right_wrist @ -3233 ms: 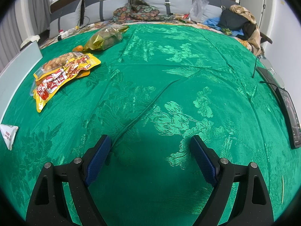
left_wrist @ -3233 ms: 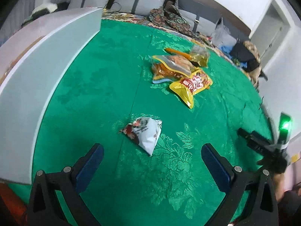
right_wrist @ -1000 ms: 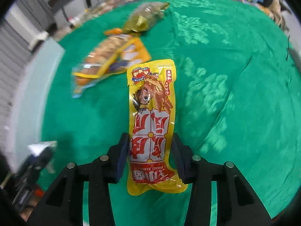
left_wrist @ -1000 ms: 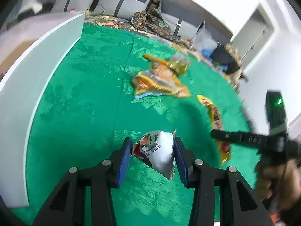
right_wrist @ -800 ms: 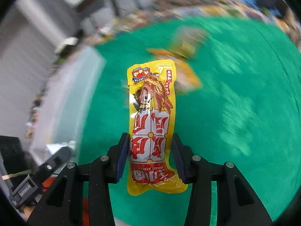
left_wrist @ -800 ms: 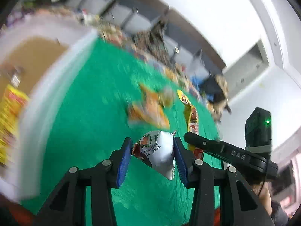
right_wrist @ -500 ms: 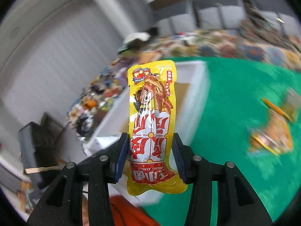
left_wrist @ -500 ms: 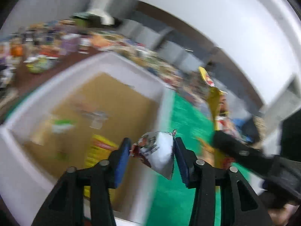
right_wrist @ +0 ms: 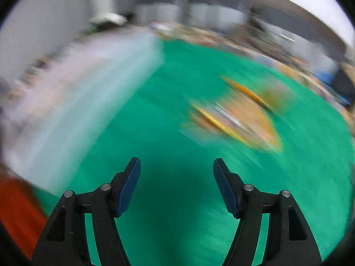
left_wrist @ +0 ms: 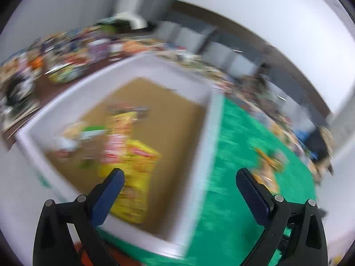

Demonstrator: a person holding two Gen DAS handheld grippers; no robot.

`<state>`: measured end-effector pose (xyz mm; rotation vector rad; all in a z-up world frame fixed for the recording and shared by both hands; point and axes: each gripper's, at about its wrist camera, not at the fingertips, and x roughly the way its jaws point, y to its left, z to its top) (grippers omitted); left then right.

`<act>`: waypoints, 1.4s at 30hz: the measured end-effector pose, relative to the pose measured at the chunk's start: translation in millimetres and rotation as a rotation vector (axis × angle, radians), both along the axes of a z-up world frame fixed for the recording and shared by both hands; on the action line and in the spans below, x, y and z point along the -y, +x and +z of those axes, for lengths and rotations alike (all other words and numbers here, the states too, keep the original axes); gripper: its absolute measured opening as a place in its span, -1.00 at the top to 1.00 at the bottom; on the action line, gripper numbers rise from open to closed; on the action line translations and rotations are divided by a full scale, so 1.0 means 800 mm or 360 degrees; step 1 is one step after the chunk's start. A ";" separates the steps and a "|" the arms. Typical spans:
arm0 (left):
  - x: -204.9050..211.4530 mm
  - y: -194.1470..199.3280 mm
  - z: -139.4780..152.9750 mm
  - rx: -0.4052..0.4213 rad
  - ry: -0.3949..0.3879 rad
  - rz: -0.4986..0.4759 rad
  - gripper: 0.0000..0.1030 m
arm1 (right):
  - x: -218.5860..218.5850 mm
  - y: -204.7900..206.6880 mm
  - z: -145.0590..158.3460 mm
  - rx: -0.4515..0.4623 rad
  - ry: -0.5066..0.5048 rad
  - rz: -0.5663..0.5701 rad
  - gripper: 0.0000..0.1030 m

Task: Organize snacks
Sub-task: 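Carry both held snacks into the white box and open both tools, then lower the left tool onto the peanut bag and close it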

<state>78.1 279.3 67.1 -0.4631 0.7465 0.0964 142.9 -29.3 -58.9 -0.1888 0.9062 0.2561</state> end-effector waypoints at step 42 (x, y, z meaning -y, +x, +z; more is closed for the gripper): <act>0.343 0.162 -0.212 -0.0239 0.0585 -0.0760 -1.00 | 0.303 0.017 -0.064 0.0033 0.0079 -0.0597 -0.67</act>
